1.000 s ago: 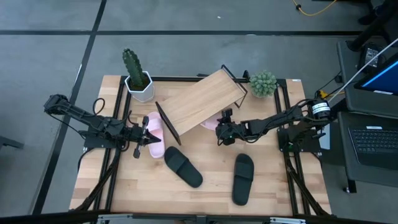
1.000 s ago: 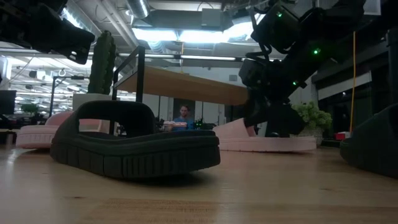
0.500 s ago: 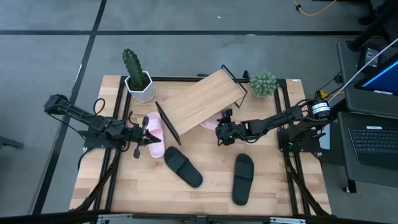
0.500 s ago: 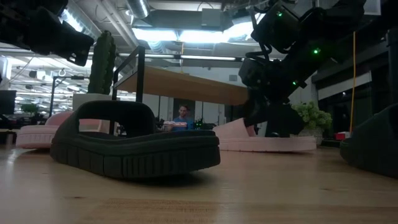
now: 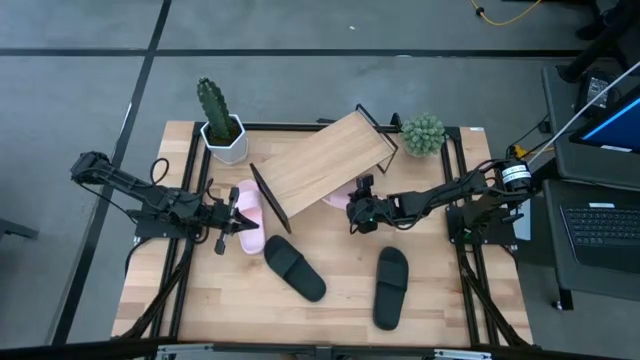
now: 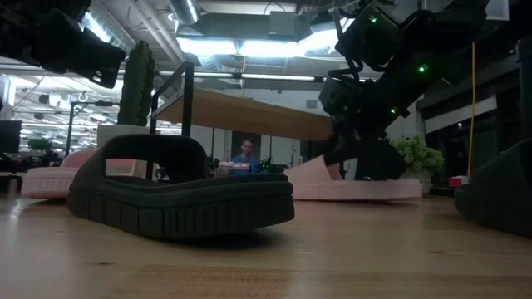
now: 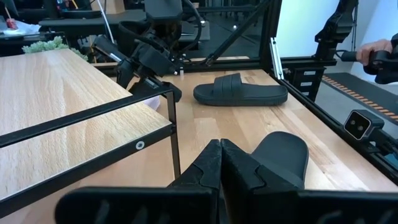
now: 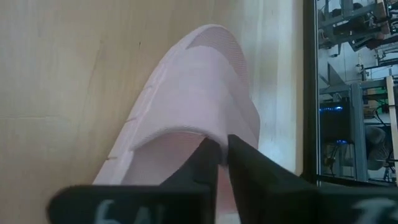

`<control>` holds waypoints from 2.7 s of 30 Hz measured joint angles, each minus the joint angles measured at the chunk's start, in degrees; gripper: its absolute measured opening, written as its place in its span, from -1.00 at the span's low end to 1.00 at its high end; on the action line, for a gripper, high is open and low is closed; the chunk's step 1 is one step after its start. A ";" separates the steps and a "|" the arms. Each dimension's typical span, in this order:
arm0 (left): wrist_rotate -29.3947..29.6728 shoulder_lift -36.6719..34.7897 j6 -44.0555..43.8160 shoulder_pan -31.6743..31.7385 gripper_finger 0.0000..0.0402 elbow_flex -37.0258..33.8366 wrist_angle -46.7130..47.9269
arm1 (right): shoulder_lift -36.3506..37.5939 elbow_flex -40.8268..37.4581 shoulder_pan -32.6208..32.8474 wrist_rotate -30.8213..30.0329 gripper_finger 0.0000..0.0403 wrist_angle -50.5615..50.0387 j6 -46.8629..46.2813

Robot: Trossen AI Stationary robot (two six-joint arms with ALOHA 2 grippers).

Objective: Pick and place slides into the shelf
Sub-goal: Put the right pink slides on the shelf

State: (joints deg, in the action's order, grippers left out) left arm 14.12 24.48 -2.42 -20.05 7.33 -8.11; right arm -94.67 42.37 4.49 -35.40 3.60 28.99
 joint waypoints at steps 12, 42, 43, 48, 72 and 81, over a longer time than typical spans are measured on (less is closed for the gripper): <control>-0.01 -0.01 0.00 0.00 -1.00 0.00 -0.01 | 0.00 0.00 0.00 0.07 -0.96 -0.12 -0.20; -0.01 -0.01 0.02 -0.02 -1.00 0.00 -0.08 | 0.00 14.51 1.20 2.58 -0.96 -26.32 -4.52; 0.01 0.01 0.02 0.00 -1.00 0.00 -0.06 | 0.00 14.93 1.49 2.69 -0.96 -27.21 -4.55; 0.01 0.02 0.02 0.00 -1.00 0.00 -0.06 | 0.96 16.82 2.77 2.73 -0.96 -31.68 -6.31; 0.40 -0.01 -0.02 -0.01 -1.00 0.00 -0.19 | 8.53 17.44 10.43 2.47 -0.96 -47.85 -18.45; 0.47 0.01 -0.02 0.00 -1.00 0.00 -0.32 | 9.91 22.14 13.02 0.67 -0.96 -58.70 -25.98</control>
State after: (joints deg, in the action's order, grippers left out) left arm 14.59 24.49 -2.44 -20.06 7.33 -8.43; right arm -84.76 64.50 17.51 -34.73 -55.10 3.01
